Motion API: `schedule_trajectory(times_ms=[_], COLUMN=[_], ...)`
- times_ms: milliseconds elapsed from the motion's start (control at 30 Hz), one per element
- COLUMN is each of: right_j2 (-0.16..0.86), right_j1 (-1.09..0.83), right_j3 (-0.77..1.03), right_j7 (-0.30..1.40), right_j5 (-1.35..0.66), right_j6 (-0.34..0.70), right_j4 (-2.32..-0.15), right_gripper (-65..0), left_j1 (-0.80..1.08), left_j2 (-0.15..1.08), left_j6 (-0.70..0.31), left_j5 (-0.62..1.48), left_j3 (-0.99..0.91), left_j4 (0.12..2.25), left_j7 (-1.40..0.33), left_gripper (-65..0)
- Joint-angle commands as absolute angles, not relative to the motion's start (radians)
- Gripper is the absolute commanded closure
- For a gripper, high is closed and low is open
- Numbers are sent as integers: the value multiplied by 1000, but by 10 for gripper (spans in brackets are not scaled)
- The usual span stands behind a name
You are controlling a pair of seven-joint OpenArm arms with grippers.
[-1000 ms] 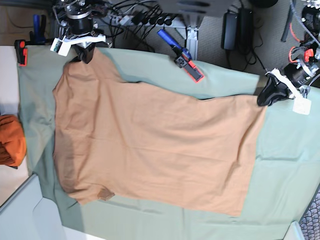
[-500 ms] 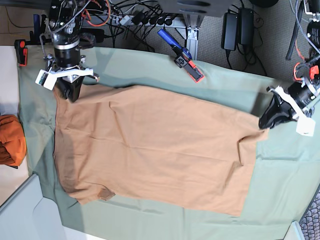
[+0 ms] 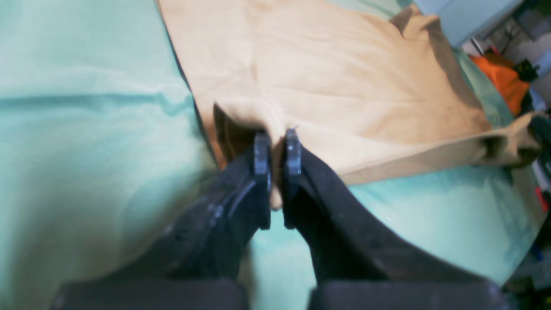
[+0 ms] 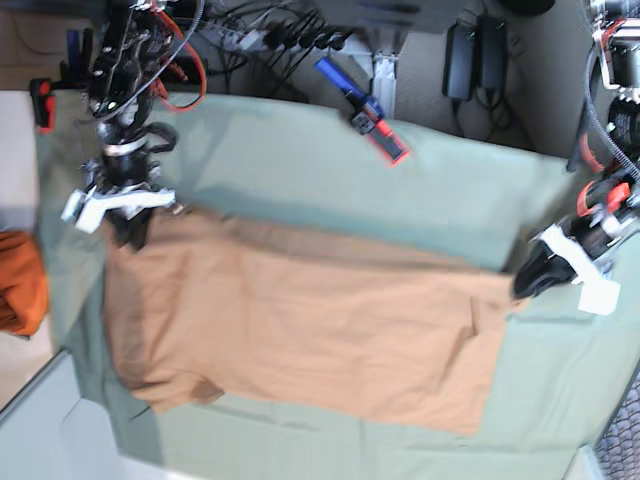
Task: Fold the T-shirt properly
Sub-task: 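Lift and fold the shirt side lengthwise toward its middle with both grippers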
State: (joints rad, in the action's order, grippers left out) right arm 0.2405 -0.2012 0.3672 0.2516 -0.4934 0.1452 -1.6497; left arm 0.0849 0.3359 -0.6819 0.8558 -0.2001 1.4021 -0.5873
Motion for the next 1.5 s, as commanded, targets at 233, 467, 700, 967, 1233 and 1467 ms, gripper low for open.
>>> schedule_trajectory(times_ms=[233,467,700,967,1233,1467], right_j2=[271,271,268,268,269,269], right_j1=[-70,30,72,35,-52,-80], right_j3=[369,282,240,317,587,691], right_j7=[225,224,213,259,350,393], right_j5=[-516,-496,-467,-493,-565,-588], right_j6=[278,289,288,288,288,249], right_j4=[-1517,-1408,-1366,-1414,-1507,-1427], right_gripper=[0,0,-384,-442,-442,-442], left_j1=[-50,-78,-78,-68,-10,51], left_j2=[349,349,349,350,366,368], left_j6=[-698,-698,-698,-698,-698,-698], left_j5=[840,816,766,876,962,1015], left_j3=[-158,-155,-155,-228,-334,-334], left_j4=[1303,1240,1241,1292,1340,1340], left_j7=[-542,-519,-497,-629,-678,-682], left_gripper=[0,-4,-409,-408,-408,-408])
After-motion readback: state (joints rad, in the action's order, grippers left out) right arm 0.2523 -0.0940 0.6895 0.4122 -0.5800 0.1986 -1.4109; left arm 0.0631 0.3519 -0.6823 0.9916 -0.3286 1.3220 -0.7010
